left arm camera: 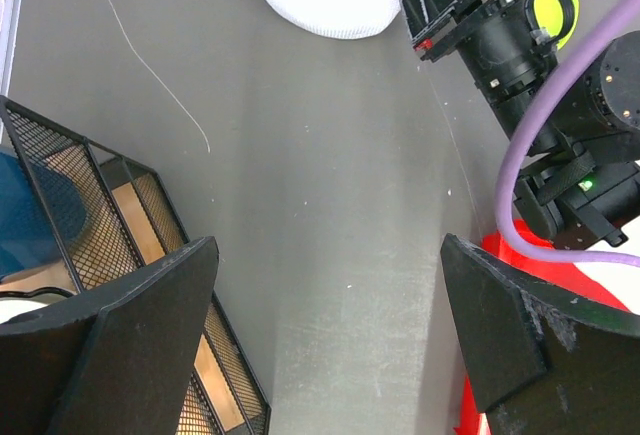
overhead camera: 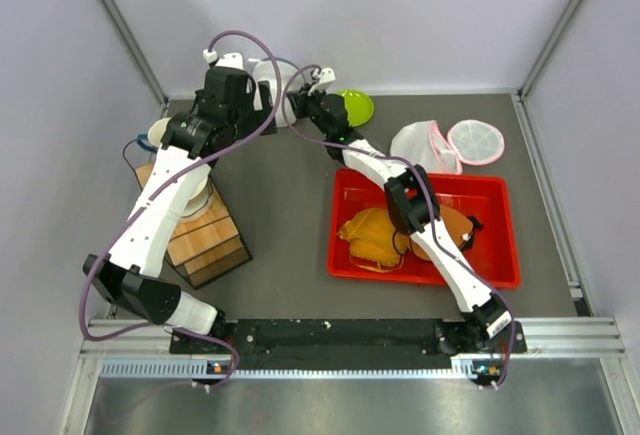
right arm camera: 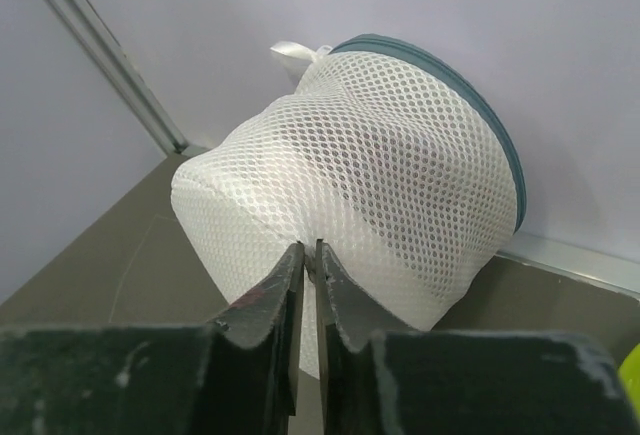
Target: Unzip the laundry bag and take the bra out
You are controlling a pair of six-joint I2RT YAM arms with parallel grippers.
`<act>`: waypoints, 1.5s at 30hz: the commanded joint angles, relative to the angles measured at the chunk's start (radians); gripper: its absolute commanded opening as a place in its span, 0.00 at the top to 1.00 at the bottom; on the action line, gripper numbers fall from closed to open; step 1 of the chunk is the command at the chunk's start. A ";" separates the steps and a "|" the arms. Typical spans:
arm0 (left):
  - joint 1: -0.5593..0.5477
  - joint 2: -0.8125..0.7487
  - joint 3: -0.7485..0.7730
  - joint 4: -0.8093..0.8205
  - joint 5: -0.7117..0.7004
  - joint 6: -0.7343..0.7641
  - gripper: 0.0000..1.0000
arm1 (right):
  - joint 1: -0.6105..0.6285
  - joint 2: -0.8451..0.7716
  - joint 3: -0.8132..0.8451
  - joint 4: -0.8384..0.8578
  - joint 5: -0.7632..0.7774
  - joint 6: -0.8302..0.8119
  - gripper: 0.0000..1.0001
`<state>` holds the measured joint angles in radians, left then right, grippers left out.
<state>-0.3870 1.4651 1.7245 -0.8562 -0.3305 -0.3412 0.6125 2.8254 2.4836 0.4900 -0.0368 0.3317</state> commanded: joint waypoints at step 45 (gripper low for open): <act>0.065 0.144 0.092 0.066 0.269 -0.033 0.01 | -0.168 -0.853 -0.899 -0.488 -0.389 0.058 0.28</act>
<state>-0.3248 1.6306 1.8156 -0.8307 -0.0807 -0.3683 0.4530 1.9163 1.5127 0.0849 -0.3260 0.3820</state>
